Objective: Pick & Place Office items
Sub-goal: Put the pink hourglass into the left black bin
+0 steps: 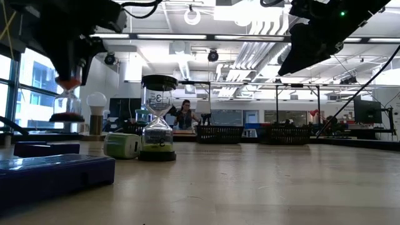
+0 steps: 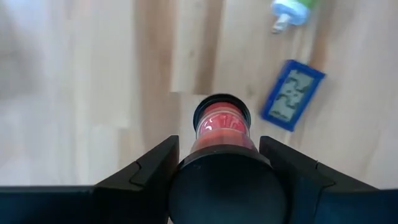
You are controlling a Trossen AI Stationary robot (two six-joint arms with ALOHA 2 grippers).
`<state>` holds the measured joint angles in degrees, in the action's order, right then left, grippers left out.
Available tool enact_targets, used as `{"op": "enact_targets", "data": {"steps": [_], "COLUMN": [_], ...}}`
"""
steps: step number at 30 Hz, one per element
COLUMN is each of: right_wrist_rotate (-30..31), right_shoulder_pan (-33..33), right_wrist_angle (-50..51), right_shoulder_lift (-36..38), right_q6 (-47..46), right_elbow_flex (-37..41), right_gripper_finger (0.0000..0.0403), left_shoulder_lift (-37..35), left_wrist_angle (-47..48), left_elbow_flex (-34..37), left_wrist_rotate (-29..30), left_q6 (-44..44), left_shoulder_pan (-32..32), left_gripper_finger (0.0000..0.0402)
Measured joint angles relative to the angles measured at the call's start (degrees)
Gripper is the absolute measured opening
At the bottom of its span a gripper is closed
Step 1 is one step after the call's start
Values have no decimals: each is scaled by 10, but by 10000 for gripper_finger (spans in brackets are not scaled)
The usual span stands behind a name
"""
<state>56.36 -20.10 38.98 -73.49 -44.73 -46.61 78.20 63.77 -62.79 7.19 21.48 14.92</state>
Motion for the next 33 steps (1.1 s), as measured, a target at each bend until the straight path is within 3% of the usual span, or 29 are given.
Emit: {"op": "enact_targets", "data": {"steps": [9, 33], "right_wrist_rotate": [0, -15], "right_shoulder_pan": [0, 0], "right_wrist_angle": [-1, -2], "right_shoulder_lift": [0, 0], "right_q6": [0, 15], "right_elbow_flex": [0, 0], "right_gripper_finger": [258, 258], "left_shoulder_lift": [0, 0], "left_wrist_angle": [74, 54], "left_elbow_flex": [-65, -92], "left_wrist_rotate": [7, 6], "left_q6": [-59, -280], "left_shoulder_pan": [-94, -361], "left_gripper_finger": [201, 200]}}
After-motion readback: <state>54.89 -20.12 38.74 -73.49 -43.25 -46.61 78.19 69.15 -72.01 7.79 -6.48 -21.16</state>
